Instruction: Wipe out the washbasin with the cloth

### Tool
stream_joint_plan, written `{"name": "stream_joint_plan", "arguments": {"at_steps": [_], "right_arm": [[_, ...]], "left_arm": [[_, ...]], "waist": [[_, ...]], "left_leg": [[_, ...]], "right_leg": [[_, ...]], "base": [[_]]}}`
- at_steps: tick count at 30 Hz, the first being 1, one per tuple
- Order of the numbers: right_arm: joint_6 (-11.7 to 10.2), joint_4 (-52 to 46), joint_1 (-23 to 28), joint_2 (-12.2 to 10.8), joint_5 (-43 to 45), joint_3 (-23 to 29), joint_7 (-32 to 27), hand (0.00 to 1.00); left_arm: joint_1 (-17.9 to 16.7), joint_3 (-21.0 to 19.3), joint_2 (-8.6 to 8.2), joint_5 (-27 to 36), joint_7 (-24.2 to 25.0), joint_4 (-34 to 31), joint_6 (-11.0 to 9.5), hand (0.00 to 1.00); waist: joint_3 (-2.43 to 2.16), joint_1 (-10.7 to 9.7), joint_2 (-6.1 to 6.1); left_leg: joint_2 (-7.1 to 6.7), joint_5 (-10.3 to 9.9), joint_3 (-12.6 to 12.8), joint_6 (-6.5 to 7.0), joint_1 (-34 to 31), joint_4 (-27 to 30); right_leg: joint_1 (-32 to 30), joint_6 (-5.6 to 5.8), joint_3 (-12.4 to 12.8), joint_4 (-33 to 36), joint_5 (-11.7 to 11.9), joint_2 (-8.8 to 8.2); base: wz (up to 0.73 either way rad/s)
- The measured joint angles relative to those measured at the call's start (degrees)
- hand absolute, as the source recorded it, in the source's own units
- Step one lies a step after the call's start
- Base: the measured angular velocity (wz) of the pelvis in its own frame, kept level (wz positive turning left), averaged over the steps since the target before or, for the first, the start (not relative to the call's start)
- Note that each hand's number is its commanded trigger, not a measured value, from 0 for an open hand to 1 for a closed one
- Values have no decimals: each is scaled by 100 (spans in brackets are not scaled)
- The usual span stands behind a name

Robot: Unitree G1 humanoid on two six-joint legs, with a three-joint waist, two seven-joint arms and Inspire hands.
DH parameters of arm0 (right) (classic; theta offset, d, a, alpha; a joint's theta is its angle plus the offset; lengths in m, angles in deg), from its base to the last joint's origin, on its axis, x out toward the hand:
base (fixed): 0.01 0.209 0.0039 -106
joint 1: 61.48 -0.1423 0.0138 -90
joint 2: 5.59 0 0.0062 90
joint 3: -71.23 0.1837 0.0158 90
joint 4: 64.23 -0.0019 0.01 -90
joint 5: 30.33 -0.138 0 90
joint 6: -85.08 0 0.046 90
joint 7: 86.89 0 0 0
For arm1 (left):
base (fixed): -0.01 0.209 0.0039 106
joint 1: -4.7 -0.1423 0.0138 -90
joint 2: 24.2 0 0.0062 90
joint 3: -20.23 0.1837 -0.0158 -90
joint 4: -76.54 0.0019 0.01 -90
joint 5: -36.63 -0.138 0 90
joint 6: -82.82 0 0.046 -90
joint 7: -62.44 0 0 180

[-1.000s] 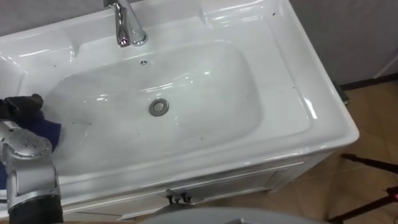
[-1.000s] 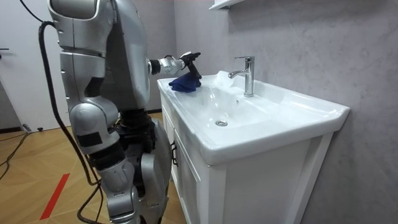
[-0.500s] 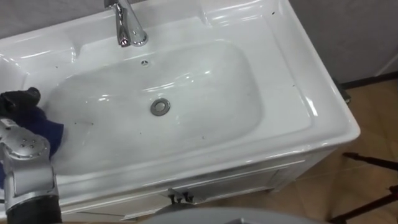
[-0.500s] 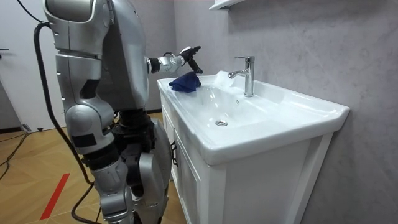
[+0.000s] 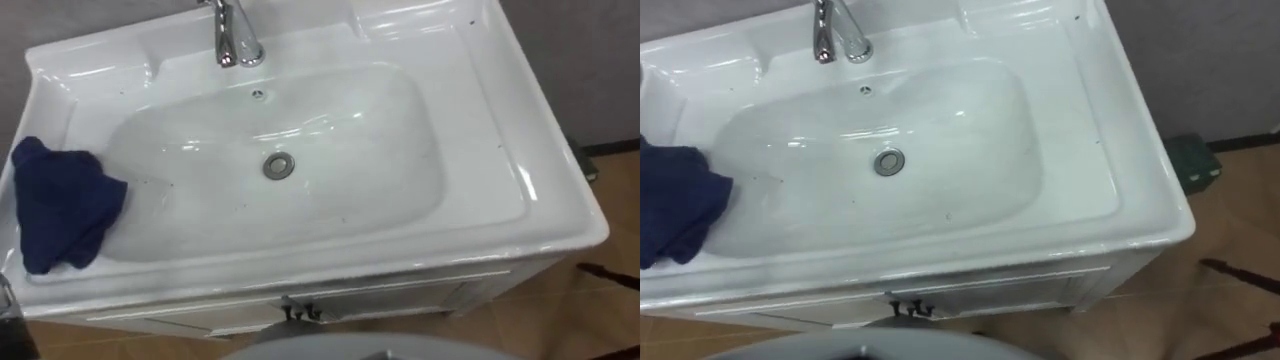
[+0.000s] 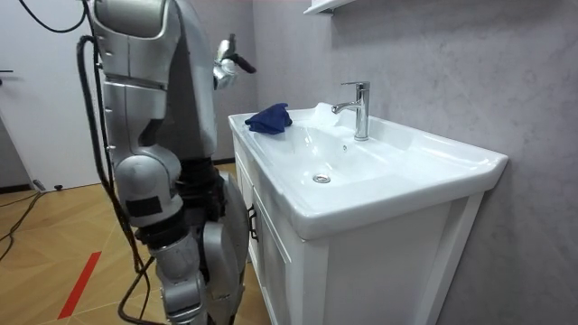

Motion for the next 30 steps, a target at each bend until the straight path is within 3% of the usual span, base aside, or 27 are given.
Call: {"name": "stream_joint_plan", "arguments": {"at_steps": [3, 4, 9, 14, 19, 22, 24, 28, 30], "right_arm": [[-13, -103, 46, 30, 31, 1, -7, 0], [-13, -114, 47, 40, 32, 1, -13, 0], [-58, -271, 46, 84, 34, -1, -199, 0], [-41, -422, 76, 96, 34, -110, -274, 0], [8, -431, 130, 118, 130, -108, -276, 0], [2, -407, 134, 117, 246, -142, -323, 0], [2, -412, 145, 103, 251, -203, -334, 0], [-7, -307, 123, 64, 281, -223, -383, 0], [-5, -252, 75, -21, 243, -280, -374, 0]], "left_arm": [[-392, -300, 128, 633, -334, 334, -37, 0], [-453, -326, 127, 715, -376, 391, -37, 0], [-890, -529, 117, 1386, -847, 1005, -137, 0], [-1205, -613, -22, 2378, -1072, 1549, -158, 0], [-1239, -551, -173, 2612, -1109, 2502, -221, 0], [-1505, -79, -470, 2763, -1098, 2859, -269, 0], [-1661, 308, -796, 2752, -1085, 3026, -329, 0], [-1694, 1055, -1097, 2603, -946, 3895, -384, 0], [-1693, 1568, -1185, 2484, -796, 4328, -365, 0]], "waist": [[-18, 68, -6], [-3, 97, -36], [-16, 315, -68], [-28, 360, -145], [-42, 361, -195], [-40, 312, -212], [-28, 291, -242], [-33, 196, -330], [-8, 85, -454]], "left_leg": [[-37, 33, -77, 14, 11, -2], [-42, 34, -92, 12, 12, -3], [-86, 41, -210, 1, 38, -12], [-107, 38, -270, -2, -10, -10], [-138, 35, -397, -1, 26, -20], [-141, 29, -417, 4, 68, -45], [-139, 26, -418, 3, 113, -78], [-150, 31, -419, -5, 128, -83], [-148, 32, -403, -8, 121, -51]], "right_leg": [[36, 8, -110, 0, -4, -18], [37, 9, -113, -1, -4, -18], [110, 19, -210, -98, -31, -25], [103, 18, -312, -96, -38, -39], [148, 23, -428, -77, -38, -52], [204, 24, -435, -69, -38, -55], [243, 29, -423, -40, -41, -61], [292, 31, -424, -99, -49, -65], [284, 14, -421, -101, -76, -71]], "base": [[19], [14], [12], [9], [11], [3], [0], [0], [0]]}}
